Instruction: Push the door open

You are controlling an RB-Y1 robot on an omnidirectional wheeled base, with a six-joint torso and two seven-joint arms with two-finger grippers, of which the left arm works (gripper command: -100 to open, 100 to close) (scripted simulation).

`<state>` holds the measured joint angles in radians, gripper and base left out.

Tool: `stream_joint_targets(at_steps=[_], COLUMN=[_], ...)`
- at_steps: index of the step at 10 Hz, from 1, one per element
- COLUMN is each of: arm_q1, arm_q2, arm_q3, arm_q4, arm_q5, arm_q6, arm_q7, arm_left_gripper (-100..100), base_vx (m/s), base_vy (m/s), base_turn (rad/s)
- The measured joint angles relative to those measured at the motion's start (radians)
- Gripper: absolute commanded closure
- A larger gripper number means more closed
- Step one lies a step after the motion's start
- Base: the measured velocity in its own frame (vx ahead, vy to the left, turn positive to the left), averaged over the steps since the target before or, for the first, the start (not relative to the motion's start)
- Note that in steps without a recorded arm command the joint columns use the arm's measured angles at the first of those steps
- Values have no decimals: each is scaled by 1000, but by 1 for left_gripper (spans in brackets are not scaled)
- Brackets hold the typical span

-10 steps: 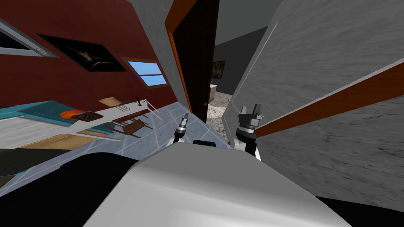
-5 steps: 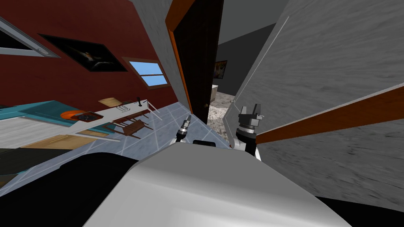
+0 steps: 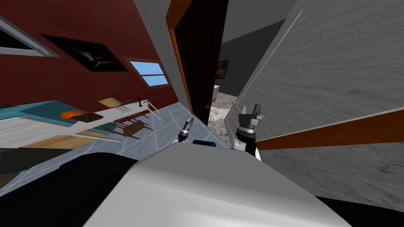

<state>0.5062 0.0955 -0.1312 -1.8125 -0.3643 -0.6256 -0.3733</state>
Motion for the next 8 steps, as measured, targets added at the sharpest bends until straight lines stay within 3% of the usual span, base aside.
stream_joint_targets(at_steps=[5, 8], arm_q1=[-12, -20], arm_q2=[5, -1], arm_q3=[-24, -44], arm_q4=[87, 142], arm_q5=[-51, -85], arm_q6=[-41, -68], arm_q7=[-90, -150], arm_left_gripper=[-100, -100], base_vx=[101, 105], base_vy=[26, 30], base_turn=[34, 34])
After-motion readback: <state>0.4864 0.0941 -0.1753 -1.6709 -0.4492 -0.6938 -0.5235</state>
